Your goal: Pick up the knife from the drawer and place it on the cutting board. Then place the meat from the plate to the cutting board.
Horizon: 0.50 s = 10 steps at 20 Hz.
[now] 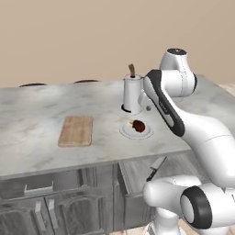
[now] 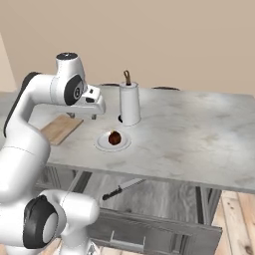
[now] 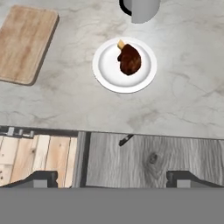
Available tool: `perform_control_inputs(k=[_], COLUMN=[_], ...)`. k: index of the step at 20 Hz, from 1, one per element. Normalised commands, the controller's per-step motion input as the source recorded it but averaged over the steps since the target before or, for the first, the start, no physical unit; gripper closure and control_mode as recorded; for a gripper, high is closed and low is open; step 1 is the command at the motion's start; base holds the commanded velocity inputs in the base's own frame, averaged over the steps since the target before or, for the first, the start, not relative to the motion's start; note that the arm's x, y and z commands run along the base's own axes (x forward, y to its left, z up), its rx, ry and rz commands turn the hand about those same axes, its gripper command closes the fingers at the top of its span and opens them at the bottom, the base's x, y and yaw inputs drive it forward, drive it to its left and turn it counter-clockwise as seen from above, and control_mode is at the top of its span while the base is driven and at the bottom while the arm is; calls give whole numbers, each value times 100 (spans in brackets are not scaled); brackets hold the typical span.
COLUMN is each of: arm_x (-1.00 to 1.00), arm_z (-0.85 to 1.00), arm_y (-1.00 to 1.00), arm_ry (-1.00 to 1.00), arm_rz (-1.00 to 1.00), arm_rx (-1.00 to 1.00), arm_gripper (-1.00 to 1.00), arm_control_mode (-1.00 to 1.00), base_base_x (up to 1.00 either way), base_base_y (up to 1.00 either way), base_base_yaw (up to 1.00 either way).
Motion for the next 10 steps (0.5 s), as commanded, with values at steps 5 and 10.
perform_control_inputs(k=[5, 10], arm_x=[0, 0], arm_z=[0, 0], arm_y=[0, 0], arm_ry=[0, 0], arm_rz=[0, 0], arm_rx=[0, 0], arm_gripper=[-100, -100], arm_control_mode=[100, 100], base_base_x=[0, -1], base_base_y=[56, 59], base_base_yaw=[-4, -4])
